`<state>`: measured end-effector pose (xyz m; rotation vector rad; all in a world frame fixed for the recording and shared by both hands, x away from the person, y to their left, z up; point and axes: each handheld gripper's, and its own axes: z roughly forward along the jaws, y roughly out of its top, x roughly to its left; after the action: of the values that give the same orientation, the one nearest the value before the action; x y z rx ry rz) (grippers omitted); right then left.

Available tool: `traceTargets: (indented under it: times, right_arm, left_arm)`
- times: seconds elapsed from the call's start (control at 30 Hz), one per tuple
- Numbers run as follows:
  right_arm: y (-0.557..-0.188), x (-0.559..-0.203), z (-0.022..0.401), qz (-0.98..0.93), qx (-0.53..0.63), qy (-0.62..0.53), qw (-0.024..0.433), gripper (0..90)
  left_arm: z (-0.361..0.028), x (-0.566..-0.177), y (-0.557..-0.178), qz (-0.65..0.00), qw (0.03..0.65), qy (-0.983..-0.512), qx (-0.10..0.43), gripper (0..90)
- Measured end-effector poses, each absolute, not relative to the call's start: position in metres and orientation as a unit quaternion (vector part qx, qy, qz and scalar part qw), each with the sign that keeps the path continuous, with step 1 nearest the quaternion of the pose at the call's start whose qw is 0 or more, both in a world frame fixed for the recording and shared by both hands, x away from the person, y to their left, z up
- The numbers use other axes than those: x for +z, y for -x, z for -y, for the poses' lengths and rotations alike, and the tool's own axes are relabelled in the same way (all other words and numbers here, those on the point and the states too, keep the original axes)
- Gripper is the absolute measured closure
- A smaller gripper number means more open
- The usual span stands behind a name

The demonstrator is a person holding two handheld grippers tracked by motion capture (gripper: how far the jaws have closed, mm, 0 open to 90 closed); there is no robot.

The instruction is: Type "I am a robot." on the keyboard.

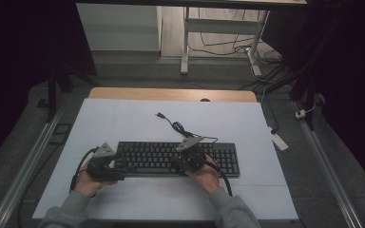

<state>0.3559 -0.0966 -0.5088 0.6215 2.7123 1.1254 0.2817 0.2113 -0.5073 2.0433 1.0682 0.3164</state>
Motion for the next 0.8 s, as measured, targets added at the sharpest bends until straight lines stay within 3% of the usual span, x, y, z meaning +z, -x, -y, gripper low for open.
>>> traceTargets:
  times: [0.5,0.8]
  right_arm:
    - [-0.353,-0.505,0.099,-0.893,0.391,-0.206,0.079,89.4]
    - [-0.35,-0.497,0.124,-0.871,0.414,-0.234,0.122,57.5]
  left_arm:
    - [-0.212,-0.506,-0.282,-0.422,0.398,-0.805,0.126,24.6]
    - [-0.212,-0.506,-0.282,-0.422,0.398,-0.804,0.13,24.5]
